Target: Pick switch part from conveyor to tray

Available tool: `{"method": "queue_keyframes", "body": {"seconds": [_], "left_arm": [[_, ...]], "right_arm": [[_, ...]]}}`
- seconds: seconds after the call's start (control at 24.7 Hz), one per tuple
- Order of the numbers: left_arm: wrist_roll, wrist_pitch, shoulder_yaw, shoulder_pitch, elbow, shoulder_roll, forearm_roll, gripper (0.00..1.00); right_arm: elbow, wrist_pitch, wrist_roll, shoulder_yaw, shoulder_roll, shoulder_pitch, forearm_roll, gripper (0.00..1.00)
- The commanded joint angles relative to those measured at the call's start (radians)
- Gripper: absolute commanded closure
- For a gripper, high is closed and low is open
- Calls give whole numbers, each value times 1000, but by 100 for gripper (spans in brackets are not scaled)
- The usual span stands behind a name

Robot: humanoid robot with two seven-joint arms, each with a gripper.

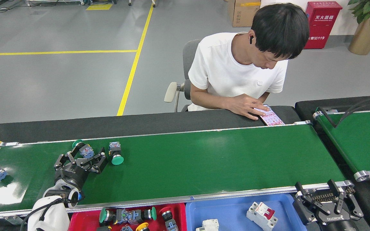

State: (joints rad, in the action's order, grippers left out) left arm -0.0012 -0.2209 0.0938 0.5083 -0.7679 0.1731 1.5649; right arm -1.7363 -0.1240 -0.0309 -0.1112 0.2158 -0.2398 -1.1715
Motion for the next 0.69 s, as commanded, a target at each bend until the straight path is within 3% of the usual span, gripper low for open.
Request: {"method": "queue_keyframes", "body": {"seconds": [0.0,0.08,0.16,0.24,0.49,0.65], "left_arm": [[13,40,-3,61,64,22,21,14],[32,46,-14,99,122,45,32,27],[43,34,-16,110,157,68,33,71],[43,8,-20,110,162,85,30,93],[56,-40,-11,73,110,86,-8,98],[56,-86,-8,-91,-146,91,-82,98]], "right_arm": [[-6,-20,-7,-7,-1,8,4,0],[-6,-37,-7,-8,-1,8,3,0],[-5,-49,-7,-10,-1,8,4,0],[-5,-51,-7,-10,-1,8,4,0],[-5,-51,-7,-12,1,8,4,0],[-5,-51,-7,-31,1,8,4,0]]}}
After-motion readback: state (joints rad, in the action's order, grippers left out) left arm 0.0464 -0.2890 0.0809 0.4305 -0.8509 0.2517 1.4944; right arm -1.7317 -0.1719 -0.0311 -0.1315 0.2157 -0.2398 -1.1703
